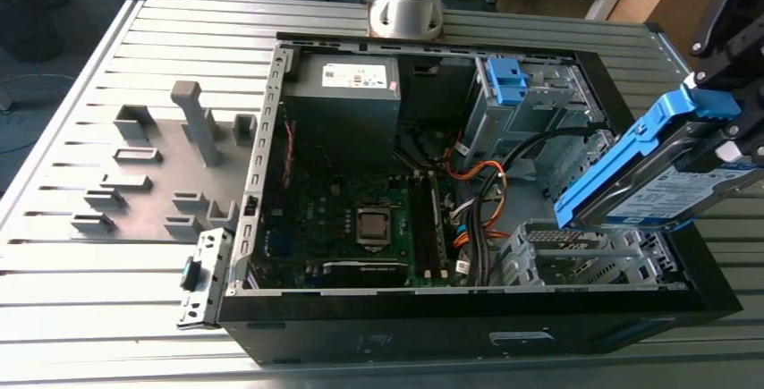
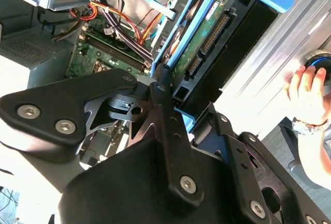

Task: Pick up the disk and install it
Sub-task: 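Pick up the disk, then insert the disk into the insertion slot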

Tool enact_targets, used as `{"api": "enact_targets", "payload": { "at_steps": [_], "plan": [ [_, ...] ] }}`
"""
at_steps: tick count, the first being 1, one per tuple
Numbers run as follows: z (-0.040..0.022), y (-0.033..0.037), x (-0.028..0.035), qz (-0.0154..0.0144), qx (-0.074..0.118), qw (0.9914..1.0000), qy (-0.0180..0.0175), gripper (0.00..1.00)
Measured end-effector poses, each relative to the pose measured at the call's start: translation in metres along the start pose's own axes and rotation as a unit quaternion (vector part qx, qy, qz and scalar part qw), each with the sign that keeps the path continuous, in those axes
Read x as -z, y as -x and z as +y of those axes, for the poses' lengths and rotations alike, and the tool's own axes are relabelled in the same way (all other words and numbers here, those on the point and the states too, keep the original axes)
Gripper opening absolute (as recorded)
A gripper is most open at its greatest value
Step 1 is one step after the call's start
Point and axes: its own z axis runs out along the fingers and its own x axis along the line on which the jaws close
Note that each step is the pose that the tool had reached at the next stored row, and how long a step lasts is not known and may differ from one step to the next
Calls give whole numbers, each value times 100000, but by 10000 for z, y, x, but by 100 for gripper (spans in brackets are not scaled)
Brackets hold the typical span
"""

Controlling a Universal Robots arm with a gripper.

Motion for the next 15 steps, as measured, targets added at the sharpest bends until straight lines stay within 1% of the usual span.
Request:
{"api": "enact_targets", "payload": {
  "at_steps": [6,15],
  "plan": [
    [0,-2,-20,3,0,100000,-1,36],
    [-1,-2,-22,4,-2,100000,0,36]
  ]
}}
